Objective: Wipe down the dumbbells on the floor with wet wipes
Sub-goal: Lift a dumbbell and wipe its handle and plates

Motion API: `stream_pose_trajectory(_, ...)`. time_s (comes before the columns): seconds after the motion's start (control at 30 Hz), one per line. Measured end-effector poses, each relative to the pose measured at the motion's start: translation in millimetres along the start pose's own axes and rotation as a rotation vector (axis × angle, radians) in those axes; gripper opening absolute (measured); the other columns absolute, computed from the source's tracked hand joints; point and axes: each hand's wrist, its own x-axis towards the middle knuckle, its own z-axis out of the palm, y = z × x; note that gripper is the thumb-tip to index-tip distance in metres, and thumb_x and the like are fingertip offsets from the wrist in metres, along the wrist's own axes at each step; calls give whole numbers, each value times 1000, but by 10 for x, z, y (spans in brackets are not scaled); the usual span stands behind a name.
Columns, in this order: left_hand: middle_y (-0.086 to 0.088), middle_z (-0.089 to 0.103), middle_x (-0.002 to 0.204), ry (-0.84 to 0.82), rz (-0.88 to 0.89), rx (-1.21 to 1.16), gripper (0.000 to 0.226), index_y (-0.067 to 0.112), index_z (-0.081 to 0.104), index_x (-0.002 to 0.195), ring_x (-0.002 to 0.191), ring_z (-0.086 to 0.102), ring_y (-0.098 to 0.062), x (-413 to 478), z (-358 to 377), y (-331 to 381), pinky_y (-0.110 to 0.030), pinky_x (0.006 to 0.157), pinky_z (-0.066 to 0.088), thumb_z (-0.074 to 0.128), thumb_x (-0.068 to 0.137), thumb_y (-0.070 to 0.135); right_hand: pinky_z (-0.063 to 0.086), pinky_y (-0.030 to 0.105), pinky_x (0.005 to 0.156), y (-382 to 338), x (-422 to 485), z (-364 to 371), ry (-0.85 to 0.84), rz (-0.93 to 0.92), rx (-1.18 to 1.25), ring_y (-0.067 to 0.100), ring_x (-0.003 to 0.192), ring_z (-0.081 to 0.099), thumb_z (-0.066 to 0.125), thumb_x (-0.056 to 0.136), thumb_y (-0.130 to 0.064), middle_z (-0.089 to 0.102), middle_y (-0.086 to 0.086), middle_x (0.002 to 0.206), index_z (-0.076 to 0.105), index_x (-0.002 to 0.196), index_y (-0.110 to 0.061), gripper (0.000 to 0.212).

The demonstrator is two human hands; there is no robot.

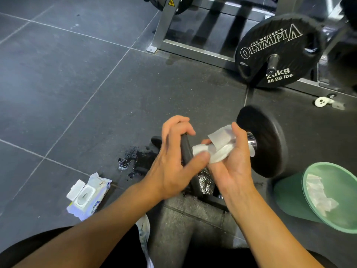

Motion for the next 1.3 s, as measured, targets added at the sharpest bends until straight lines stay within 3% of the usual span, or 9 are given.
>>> stream_pose_trajectory(0.1, -11, 44, 141, 111, 56, -86, 35, 20, 44, 127, 141, 43, -21, 41, -12, -77, -40, 118, 37, 51, 100, 41, 52, 38, 68, 9, 15, -3, 21, 12, 26, 24, 67, 57, 79, 81, -32, 53, 9, 76, 55, 91, -13, 32)
stream_pose_trajectory(0.33, -15, 76, 117, -9, -1102, -924, 76, 19, 84, 92, 112, 65, -36, 174, 14, 109, -52, 112, 47, 52, 81, 87, 52, 36, 70, 23, -75, 44, 24, 21, 6, 22, 69, 57, 74, 87, -29, 53, 7, 78, 54, 99, -13, 28)
stream_pose_trajectory(0.4, -7, 72, 95, 112, -1022, -938, 51, 27, 80, 73, 97, 66, -28, 158, 74, 137, -46, 94, 53, 62, 82, 75, 53, 37, 75, 50, -114, 54, 28, 32, -1, 22, 75, 58, 74, 87, -29, 55, 6, 83, 54, 102, -15, 30)
stream_pose_trajectory(0.53, 13, 59, 123, 28, -284, -465, 68, 31, 42, 140, 113, 58, -11, 112, 8, -8, -38, 101, 50, 61, 78, 52, 60, 37, 66, 28, -210, 82, -85, 90, -24, 26, 67, 71, 61, 95, -34, 66, 11, 73, 56, 101, -11, 25)
stream_pose_trajectory(0.67, -23, 29, 150, -36, 140, 72, 90, 19, 32, 143, 144, 36, -26, 41, 9, -169, -48, 112, 41, 68, 76, 68, 56, 46, 91, 45, -235, 68, -160, 168, -10, 35, 94, 73, 59, 94, -41, 70, 25, 105, 57, 129, 3, 56)
stream_pose_trajectory(0.87, 2, 66, 119, 8, -803, -662, 52, 44, 66, 117, 109, 65, -18, 229, 2, 96, -43, 90, 53, 56, 79, 78, 51, 45, 95, 48, -222, -3, -193, 130, -62, 32, 91, 73, 49, 98, -42, 73, 23, 102, 80, 84, -1, 54)
stream_pose_trajectory(1.0, -13, 76, 123, -242, -1274, -813, 98, 23, 75, 124, 117, 70, -37, 316, -123, 27, -69, 99, 49, 26, 81, 96, 49, 47, 101, 63, -214, 2, -148, 121, -126, 36, 99, 69, 56, 93, -42, 65, 28, 116, 70, 104, 3, 49)
stream_pose_trajectory(1.17, -6, 79, 113, -84, -1080, -755, 80, 24, 78, 106, 108, 75, -29, 322, -66, -9, -59, 100, 53, 35, 88, 88, 58, 38, 84, 92, -203, -4, -170, 158, -77, 30, 87, 74, 51, 96, -39, 74, 22, 99, 79, 90, -1, 48)
stream_pose_trajectory(1.3, -1, 57, 107, 18, -630, -522, 63, 20, 52, 114, 104, 59, -29, 248, -31, -53, -49, 104, 44, 54, 85, 76, 36, 46, 115, 85, -224, -1, -232, 247, -126, 36, 112, 61, 53, 94, -40, 67, 23, 115, 74, 114, 2, 52)
